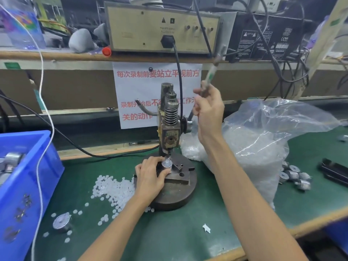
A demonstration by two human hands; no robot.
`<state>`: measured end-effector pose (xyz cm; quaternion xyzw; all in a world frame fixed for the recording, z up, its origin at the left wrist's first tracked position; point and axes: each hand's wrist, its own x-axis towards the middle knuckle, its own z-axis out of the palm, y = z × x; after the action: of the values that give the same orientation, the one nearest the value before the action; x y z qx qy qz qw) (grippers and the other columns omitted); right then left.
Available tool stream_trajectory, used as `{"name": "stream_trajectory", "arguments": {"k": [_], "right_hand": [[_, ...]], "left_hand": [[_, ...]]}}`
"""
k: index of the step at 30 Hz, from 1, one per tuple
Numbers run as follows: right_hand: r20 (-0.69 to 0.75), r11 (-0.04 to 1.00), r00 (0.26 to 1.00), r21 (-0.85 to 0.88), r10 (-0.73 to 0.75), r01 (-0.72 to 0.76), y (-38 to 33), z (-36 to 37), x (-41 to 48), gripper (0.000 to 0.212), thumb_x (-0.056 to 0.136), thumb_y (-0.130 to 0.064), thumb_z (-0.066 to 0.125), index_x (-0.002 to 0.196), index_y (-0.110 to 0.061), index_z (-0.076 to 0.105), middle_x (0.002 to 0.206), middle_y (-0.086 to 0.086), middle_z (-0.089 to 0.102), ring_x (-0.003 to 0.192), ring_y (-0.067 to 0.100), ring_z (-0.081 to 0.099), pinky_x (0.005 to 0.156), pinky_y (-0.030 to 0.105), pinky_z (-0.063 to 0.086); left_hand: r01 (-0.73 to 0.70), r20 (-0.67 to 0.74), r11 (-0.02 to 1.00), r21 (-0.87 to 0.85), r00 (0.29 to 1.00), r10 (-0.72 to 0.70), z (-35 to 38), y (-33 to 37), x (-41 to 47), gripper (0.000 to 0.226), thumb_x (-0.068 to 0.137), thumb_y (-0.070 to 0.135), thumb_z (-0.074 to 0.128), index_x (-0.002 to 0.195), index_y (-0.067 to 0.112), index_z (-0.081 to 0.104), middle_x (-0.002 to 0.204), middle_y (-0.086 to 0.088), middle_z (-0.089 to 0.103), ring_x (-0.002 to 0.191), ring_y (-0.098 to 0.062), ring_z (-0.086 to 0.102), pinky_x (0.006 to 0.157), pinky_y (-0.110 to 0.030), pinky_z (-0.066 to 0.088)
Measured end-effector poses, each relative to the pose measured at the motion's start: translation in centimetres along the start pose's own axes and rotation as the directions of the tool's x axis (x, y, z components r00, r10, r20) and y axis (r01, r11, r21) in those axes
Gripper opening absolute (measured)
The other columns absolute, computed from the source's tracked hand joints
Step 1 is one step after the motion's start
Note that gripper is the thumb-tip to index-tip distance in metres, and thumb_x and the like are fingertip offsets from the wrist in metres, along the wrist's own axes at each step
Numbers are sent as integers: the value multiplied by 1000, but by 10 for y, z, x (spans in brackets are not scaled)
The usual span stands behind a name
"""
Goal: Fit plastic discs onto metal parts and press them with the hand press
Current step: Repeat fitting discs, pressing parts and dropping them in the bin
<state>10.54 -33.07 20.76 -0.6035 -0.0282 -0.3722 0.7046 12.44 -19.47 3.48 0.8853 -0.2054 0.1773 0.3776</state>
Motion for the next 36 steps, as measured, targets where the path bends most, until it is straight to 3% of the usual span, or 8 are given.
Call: {"name": "stream_trajectory", "arguments": {"k": [3,6,10,16,20,24,30,36], "right_hand": [[47,991,992,-72,116,-113,12,0,-3,38,91,6,47,106,-29,54,104,-9,62,77,3,58,59,15,46],[-185,966,975,-205,119,-157,46,-19,-47,29,90,0,52,101,-27,56,104,-13,62,96,2,60,82,21,48],[-170,882,943,-337,287,-329,89,-44,-134,26,89,-1,55,86,-27,58,86,-10,63,72,-3,58,68,7,41],[-52,814,885,-370,463,-448,94,-64,-155,12,92,-12,55,95,-18,64,80,-2,66,58,11,54,52,20,43],[68,765,783,-279,618,-580,73,-76,-156,17,94,-13,51,82,-16,63,65,1,61,44,10,50,40,20,35],[33,769,780,-199,625,-607,49,-115,-169,17,95,-12,51,84,-12,63,63,2,60,47,12,50,42,22,37],[-186,756,763,-124,619,-643,20,-203,-203,20,95,-11,49,78,-12,60,61,-2,57,44,14,49,41,23,37],[-385,617,609,-117,694,-778,33,-304,-257,18,95,-18,51,81,-12,61,57,-1,59,44,13,54,46,24,38]], "left_hand": [[11,28,1000,17,1000,-11,-2,1,-1,31,85,33,64,112,21,56,112,9,57,107,-13,49,85,-23,18],[29,57,999,43,998,-31,-4,1,3,34,84,38,63,114,22,56,114,10,55,109,-12,47,85,-25,18],[66,56,996,62,996,-70,-6,8,1,34,82,39,65,111,24,57,117,8,56,111,-13,44,84,-26,17],[-121,-22,992,35,992,122,-7,22,-44,31,73,31,77,98,21,62,129,10,49,123,-14,34,90,-25,15],[-227,15,974,-11,974,227,-6,43,-66,32,70,20,78,98,17,62,112,7,59,110,-9,40,85,-23,18],[-261,117,959,-110,955,274,6,78,-82,30,74,19,75,100,14,59,97,8,57,93,-8,45,78,-21,23],[-199,333,906,-374,883,332,60,145,-125,30,77,17,71,102,15,54,95,14,50,78,7,43,71,-9,35],[-250,566,890,-381,698,439,121,183,-181,25,90,22,58,115,17,53,111,3,58,100,-15,55,85,-32,43]]}}
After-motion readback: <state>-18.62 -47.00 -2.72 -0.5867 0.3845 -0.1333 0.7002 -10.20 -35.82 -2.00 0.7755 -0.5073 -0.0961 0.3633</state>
